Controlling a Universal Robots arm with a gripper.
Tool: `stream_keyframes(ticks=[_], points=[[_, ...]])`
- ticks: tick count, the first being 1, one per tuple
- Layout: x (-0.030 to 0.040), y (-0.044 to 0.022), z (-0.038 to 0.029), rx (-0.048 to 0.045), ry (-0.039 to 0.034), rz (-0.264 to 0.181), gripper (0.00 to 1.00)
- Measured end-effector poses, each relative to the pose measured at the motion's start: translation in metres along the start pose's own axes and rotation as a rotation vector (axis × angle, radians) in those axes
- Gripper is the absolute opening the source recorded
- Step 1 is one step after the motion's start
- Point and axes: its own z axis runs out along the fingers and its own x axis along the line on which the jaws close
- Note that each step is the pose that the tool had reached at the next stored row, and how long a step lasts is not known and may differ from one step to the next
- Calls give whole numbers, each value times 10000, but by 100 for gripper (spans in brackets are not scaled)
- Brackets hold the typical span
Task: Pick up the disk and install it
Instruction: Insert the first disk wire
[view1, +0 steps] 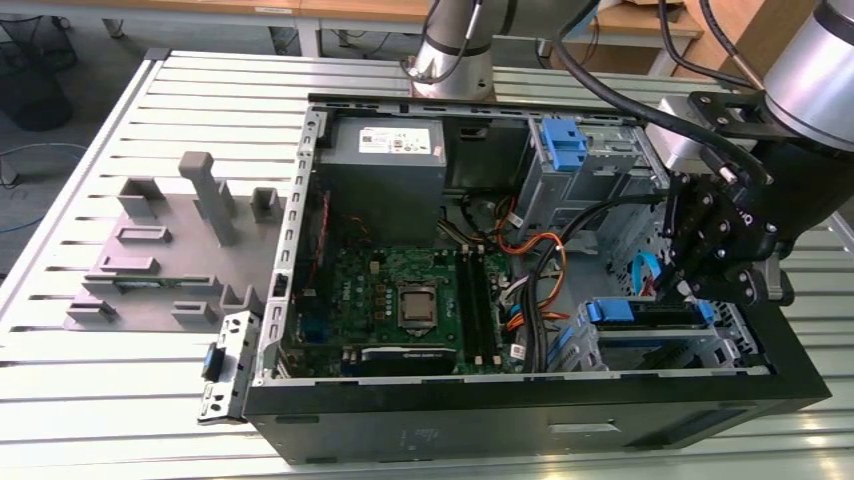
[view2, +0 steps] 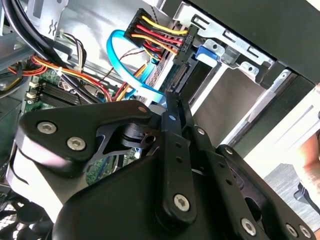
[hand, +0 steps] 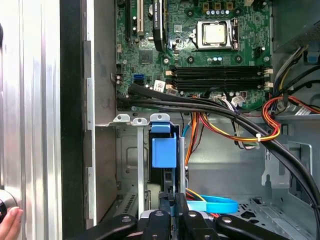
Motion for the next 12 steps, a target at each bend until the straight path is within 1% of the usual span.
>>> stream_keyframes(ticks=[6,12], points=[[-13,-1,28,0,-1,3,16],[-33,-1,42,-1,-1,9,16]])
